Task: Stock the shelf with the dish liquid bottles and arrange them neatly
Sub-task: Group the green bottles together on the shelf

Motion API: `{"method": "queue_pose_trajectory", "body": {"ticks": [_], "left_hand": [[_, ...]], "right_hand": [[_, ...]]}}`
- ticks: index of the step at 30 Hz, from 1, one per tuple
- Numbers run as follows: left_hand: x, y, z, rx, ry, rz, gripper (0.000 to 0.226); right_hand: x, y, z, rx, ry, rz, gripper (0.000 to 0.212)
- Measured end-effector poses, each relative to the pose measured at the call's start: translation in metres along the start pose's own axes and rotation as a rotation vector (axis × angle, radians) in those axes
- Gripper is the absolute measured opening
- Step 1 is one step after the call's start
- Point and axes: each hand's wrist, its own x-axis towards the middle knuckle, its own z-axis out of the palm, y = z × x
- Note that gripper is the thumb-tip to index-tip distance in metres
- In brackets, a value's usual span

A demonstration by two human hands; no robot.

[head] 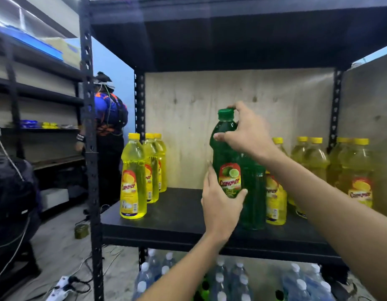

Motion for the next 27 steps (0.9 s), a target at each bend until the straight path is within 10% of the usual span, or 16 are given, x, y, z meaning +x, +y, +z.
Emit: {"method": "queue_pose_trajectory", "body": {"ticks": [13,27], "left_hand": [[0.166,-0.182,0.029,0.122,-0.115,-0.095,0.115],[0.223,-0.25,0.068,0.174,-0.181,-0.154,0.117]], "right_hand": [[0.119,0.054,0.205,-0.008,-0.045,0.165,0.065],[0.156,0.107,0.272,-0.019,-0.005,0.168,0.064]]}}
